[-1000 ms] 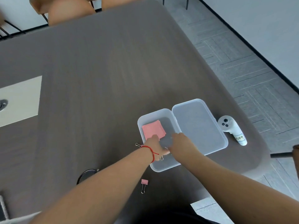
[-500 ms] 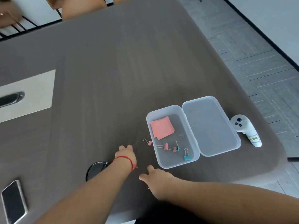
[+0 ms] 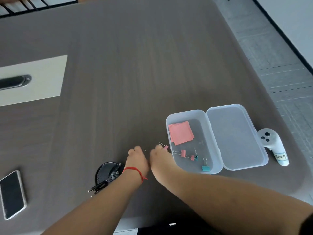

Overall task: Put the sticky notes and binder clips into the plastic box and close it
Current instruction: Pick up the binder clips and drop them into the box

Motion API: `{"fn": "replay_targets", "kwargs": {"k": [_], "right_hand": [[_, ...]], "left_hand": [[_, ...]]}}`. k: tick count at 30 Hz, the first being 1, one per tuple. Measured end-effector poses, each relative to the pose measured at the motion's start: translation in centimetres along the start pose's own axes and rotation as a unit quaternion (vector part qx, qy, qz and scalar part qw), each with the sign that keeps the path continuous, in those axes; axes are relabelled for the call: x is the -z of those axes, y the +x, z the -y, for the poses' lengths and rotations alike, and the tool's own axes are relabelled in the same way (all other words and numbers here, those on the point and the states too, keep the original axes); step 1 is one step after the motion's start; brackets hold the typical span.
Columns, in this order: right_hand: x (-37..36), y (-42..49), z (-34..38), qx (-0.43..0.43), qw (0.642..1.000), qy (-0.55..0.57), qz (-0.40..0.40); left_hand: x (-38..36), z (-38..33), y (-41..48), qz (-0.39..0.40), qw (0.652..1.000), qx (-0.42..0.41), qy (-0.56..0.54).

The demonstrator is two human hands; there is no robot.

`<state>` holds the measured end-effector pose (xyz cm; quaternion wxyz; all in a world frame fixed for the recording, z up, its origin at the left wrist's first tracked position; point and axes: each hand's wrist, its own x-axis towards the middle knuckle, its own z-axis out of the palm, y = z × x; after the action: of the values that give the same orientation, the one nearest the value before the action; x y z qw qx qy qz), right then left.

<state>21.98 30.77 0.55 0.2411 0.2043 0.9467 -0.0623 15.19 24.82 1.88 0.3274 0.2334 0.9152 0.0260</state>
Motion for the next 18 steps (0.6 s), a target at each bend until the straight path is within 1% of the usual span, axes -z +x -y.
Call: {"fn": "replay_targets", "kwargs": {"k": [2, 6, 9, 12, 16, 18], "right_hand": [[1.0, 2.1, -0.6, -0.040, 0.999, -0.011, 0.004], [1.6, 3.8, -1.6, -0.023, 0.996, -0.079, 0.044], [1.8, 4.4, -1.7, -0.040, 0.996, -0.065, 0.048], [2.1, 4.2, -1.7, -0.024, 0.996, -0.068, 0.059], [2.1, 3.6, -2.0, -0.027, 0.997, -0.033, 0.060], [2.1, 3.3, -2.1, -0.021, 0.998, -0.013, 0.056]], "left_hand": [[0.4, -0.1, -0.9, -0.014, 0.999, -0.003, -0.038], [0.5, 0.2, -2.1, -0.012, 0.997, 0.010, -0.082], [0.7, 0.6, -2.4, -0.003, 0.995, 0.013, -0.096], [1.2, 0.7, -2.4, -0.003, 0.992, 0.019, -0.123], [2.1, 0.5, -2.5, -0.002, 0.988, 0.018, -0.156], [2.7, 0.3, -2.6, -0.015, 0.985, 0.010, -0.173]]}}
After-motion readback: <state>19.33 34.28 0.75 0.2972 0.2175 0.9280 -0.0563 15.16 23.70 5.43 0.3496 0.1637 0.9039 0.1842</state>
